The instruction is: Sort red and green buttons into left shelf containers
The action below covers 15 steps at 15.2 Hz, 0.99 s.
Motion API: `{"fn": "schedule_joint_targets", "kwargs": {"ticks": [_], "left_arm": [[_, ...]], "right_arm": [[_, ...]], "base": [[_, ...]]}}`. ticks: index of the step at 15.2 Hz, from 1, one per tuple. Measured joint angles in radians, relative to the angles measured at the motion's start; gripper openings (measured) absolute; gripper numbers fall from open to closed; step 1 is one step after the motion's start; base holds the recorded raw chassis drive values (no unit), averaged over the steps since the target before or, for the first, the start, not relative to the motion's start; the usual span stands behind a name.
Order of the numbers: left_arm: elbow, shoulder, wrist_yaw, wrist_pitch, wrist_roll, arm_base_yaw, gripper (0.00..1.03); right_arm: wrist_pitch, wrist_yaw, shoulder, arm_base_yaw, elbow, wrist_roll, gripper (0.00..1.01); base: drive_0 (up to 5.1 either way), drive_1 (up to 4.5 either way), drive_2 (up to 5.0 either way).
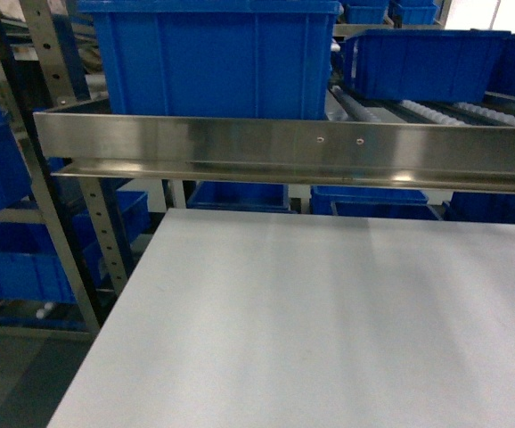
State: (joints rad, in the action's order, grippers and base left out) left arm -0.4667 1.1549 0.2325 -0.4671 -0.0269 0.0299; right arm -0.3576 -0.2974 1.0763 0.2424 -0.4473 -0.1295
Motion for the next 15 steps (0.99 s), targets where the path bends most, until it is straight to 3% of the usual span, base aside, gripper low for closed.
{"fn": "schedule_joint_targets", "kwargs": {"ticks": [15], "left_arm": [[0.0,0.002,0.0,0.0,0.0,0.0,0.3]], "right_arm": [[0.0,-0.001,-0.004,0.0,0.0,0.0,0.27]], "base": [[-4.9,2.24,2.8]]}}
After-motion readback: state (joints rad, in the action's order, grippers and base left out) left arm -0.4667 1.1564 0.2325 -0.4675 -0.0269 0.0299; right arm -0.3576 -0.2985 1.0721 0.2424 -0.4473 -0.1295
